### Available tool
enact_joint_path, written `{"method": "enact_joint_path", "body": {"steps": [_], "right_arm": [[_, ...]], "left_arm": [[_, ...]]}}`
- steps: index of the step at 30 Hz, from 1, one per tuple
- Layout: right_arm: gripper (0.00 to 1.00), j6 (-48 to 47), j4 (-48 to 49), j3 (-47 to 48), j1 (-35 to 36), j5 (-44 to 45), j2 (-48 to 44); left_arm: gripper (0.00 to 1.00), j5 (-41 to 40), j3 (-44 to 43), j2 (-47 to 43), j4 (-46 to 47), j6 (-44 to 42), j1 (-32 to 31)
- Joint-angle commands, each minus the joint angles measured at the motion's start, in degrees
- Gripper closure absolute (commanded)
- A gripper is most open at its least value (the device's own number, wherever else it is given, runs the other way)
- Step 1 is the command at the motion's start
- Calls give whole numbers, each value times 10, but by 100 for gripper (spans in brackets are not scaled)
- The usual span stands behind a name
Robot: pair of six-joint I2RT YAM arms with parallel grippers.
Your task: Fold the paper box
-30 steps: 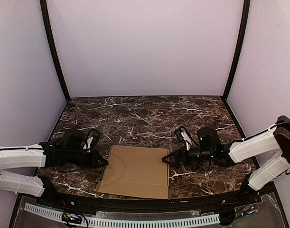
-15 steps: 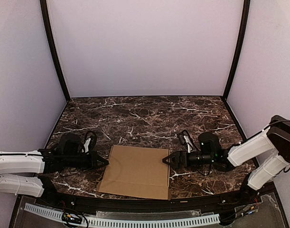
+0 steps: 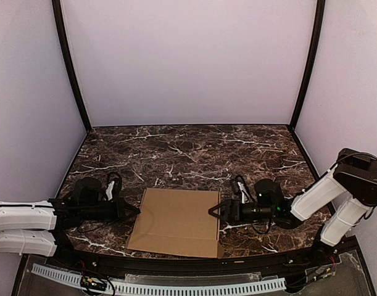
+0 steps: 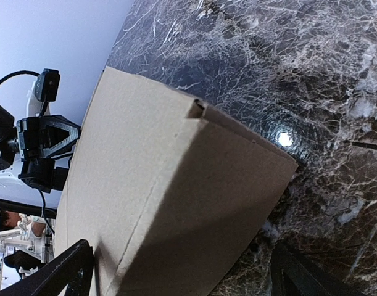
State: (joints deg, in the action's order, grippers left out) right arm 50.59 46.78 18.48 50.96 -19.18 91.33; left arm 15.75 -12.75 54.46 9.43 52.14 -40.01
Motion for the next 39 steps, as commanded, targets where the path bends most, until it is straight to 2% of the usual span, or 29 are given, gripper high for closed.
{"method": "enact_joint_path", "body": {"steps": [1, 11, 14, 26, 30, 32, 33, 34, 35, 36, 37, 39], "right_arm": [[1, 32, 38, -12, 10, 11, 17], [2, 70, 138, 7, 21, -24, 73], [5, 78, 160, 5, 21, -31, 79], [34, 105, 249, -10, 20, -50, 93], [49, 117, 277, -23, 19, -44, 89], [55, 119, 280, -28, 19, -44, 81], [56, 118, 279, -30, 17, -45, 74], [57, 116, 273, -30, 17, -46, 65], [57, 113, 263, -31, 15, -46, 56], [57, 110, 253, -32, 12, -47, 43], [57, 105, 240, -33, 9, -48, 29], [58, 97, 213, -37, 0, -51, -3]], "left_arm": [[99, -31, 45, 13, -130, 7, 4], [99, -28, 53, 9, -126, 8, 5], [99, -27, 52, 7, -126, 6, 5], [99, -21, 55, 8, -113, 7, 5], [98, -20, 45, -1, -119, 2, 5], [87, -21, 35, -11, -131, -1, 5], [73, -22, 26, -15, -136, -4, 5], [65, -25, 20, -26, -148, -6, 5], [48, -27, 5, -33, -156, -11, 5], [40, -31, -3, -44, -173, -16, 5], [27, -34, -24, -51, -183, -29, 5], [12, -49, -60, -66, -213, -56, 5]]}}
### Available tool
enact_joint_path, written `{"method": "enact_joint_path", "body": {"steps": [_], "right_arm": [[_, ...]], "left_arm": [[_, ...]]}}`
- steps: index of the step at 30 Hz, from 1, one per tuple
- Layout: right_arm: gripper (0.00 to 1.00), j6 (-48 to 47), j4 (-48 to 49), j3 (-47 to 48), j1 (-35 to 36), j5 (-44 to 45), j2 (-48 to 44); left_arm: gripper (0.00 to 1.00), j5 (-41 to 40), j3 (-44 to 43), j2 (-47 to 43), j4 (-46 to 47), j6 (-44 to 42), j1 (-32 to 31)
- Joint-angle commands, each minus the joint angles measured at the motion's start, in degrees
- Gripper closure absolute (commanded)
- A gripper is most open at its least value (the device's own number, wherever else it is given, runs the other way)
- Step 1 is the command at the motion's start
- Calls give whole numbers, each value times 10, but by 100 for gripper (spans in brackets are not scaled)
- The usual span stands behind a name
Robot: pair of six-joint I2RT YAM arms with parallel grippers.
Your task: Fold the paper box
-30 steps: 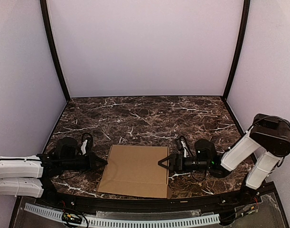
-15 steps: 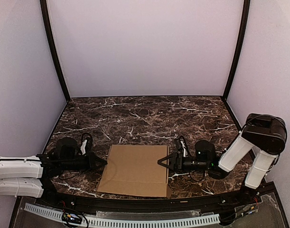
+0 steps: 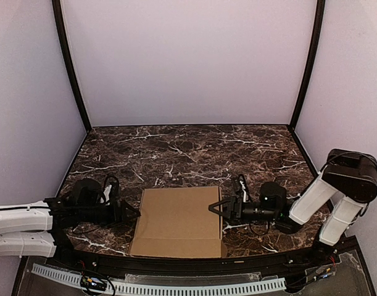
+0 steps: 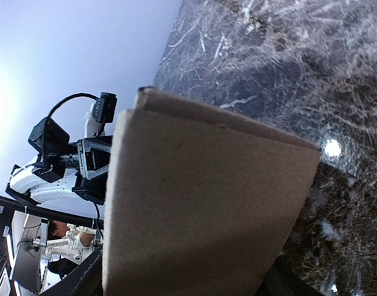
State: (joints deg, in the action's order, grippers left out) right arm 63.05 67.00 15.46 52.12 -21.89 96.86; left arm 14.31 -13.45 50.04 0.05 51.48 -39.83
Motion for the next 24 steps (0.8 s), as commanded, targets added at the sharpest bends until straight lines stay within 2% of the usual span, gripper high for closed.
{"method": "enact_joint_path", "body": {"steps": [1, 2, 6, 13, 19, 24], "right_arm": [[58, -31, -4, -9, -18, -28, -74], [58, -34, -20, -11, -26, -34, -90], [60, -41, -88, -11, -58, -69, -172], [62, -87, -310, 39, -106, -97, -325], [64, -76, -389, 70, -151, -133, -401], [65, -61, -420, 99, -172, -183, -428]], "left_arm": [[7, -36, -74, -30, -133, -62, 3], [3, -40, -83, -38, -137, -83, 3], [1, -35, -109, -57, -121, -129, 3], [1, -1, -98, -78, -19, -155, 3], [1, 97, -67, -97, 95, -158, 3], [1, 150, -27, -104, 243, -132, 3]]}}
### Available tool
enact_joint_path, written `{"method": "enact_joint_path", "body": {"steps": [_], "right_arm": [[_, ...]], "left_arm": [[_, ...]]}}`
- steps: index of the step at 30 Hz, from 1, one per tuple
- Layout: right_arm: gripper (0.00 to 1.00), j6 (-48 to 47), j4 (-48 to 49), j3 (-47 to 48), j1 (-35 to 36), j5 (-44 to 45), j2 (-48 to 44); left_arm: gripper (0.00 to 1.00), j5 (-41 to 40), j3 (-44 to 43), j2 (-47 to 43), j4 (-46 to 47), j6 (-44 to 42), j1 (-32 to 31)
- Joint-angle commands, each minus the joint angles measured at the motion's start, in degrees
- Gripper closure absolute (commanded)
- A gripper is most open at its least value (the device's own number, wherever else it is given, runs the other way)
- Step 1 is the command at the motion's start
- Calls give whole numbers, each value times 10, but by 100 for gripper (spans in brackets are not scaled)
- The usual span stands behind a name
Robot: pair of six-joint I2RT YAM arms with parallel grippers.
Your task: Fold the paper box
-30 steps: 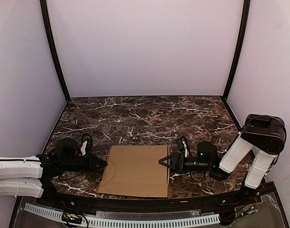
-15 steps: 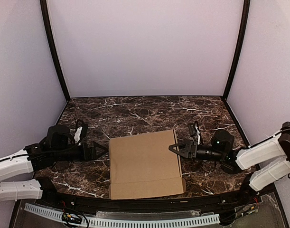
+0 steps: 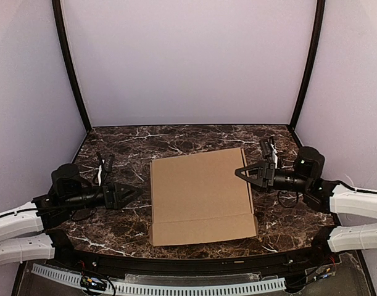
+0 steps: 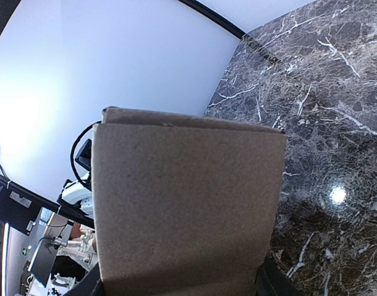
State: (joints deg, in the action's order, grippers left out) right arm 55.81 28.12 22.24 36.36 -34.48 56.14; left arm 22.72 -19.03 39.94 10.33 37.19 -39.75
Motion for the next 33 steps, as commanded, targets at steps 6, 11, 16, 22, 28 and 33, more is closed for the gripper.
{"method": "enact_joint_path", "body": {"steps": [6, 11, 16, 22, 28, 33], "right_arm": [[65, 36, -32, 51, -24, -97, -48], [66, 40, -41, 72, -25, -105, -53], [67, 53, -18, 88, -24, -115, -41], [68, 54, 0, 104, -24, -120, -23], [69, 40, -10, 127, -23, -118, -6], [70, 12, -51, 151, -22, -100, -10]], "left_arm": [[1, 131, 64, 54, 361, 101, 2], [1, 169, 70, 133, 551, 194, 2], [1, 193, 48, 188, 606, 233, 1], [1, 207, 24, 231, 641, 265, 1], [1, 220, 9, 262, 666, 296, 1], [10, 238, 9, 268, 664, 307, 1]]}}
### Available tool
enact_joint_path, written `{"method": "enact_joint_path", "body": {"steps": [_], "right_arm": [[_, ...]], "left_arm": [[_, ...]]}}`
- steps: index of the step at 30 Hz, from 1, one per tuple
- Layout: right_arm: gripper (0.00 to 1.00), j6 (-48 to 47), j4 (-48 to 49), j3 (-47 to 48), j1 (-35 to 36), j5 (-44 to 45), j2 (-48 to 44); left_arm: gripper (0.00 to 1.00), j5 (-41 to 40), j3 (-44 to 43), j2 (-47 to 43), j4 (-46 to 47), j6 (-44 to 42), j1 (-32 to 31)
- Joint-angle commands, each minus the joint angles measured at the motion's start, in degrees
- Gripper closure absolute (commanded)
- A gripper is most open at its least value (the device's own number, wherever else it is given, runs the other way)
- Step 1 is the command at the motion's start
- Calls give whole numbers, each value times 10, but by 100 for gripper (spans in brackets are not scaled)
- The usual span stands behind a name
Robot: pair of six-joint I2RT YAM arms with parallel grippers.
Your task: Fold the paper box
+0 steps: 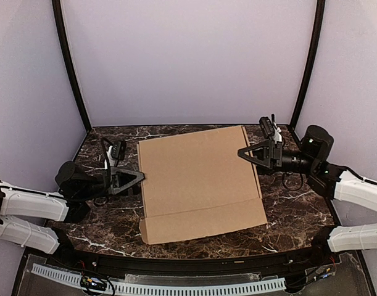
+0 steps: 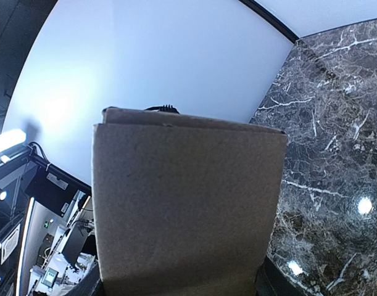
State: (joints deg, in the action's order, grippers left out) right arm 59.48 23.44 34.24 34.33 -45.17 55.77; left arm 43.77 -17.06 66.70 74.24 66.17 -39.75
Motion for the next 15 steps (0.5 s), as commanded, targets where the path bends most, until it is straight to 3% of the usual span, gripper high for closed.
{"method": "enact_joint_path", "body": {"steps": [1, 7, 8, 9, 10, 13, 15], "right_arm": [[70, -31, -14, 35, -2, 11, -9], [70, -50, -52, 45, 1, 24, -19], [70, -54, -60, 47, 3, 28, -20], [68, -66, -78, 52, 8, 35, -20], [67, -70, -83, 53, 11, 36, -20], [59, -90, -105, 61, 13, 36, -21], [48, -113, -126, 68, 12, 35, -26]], "left_arm": [[14, 28, -11, -1, 20, 18, 1], [41, 35, -22, -4, -2, 23, 1], [48, 36, -24, -1, -2, 26, 1], [66, 39, -30, 8, 14, 37, 1], [70, 39, -31, 10, 18, 44, 1], [96, 34, -34, 20, 28, 55, 1], [99, 25, -31, 21, 28, 61, 1]]}}
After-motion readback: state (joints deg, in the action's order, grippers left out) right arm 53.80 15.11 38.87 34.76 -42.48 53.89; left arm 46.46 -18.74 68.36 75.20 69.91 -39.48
